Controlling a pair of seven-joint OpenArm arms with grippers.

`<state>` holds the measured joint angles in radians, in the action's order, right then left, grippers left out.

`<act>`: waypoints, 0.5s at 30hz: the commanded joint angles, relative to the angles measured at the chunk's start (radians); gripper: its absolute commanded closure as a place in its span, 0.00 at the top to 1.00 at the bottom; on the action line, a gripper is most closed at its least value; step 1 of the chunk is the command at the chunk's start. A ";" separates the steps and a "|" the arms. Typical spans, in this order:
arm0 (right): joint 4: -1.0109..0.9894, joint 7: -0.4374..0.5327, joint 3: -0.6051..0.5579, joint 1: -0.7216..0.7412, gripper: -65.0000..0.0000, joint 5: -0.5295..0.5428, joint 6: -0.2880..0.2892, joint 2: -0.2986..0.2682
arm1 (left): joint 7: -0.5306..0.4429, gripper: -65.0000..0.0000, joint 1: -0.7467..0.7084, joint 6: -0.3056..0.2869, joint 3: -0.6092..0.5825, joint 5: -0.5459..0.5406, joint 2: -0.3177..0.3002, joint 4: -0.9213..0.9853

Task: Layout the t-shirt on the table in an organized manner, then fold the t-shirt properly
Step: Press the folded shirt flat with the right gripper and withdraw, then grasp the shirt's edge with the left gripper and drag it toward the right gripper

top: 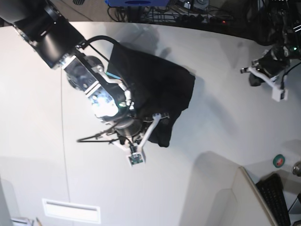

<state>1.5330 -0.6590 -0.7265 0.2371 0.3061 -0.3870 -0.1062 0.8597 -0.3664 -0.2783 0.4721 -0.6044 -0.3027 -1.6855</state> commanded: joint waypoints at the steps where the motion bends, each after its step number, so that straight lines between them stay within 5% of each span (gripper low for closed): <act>1: 0.064 0.017 0.023 -0.012 0.00 -0.002 0.000 -0.008 | -0.017 0.00 0.008 -0.006 -0.025 -0.010 -0.011 -0.034; 7: 0.226 0.021 0.256 -0.212 0.00 -0.002 0.001 -0.114 | -0.017 0.05 0.103 -0.006 -0.197 -0.013 0.055 -0.057; 12: 0.231 0.021 0.316 -0.276 0.00 -0.002 0.001 -0.188 | -0.017 0.92 0.191 -0.006 -0.303 -0.015 0.133 -0.044; 13: 0.231 0.021 0.316 -0.284 0.00 -0.002 0.001 -0.197 | -0.017 1.00 0.209 -0.006 -0.324 -0.015 0.144 -0.029; 15: 0.231 0.021 0.316 -0.299 0.00 -0.002 0.001 -0.204 | -0.017 1.00 0.261 -0.006 -0.367 -0.015 0.165 0.035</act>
<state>1.7432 -0.6594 -0.4145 -0.0765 0.3080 -0.3855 -0.3050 0.8600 -0.1165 -0.2813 0.1047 -0.6033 -0.1368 -1.6344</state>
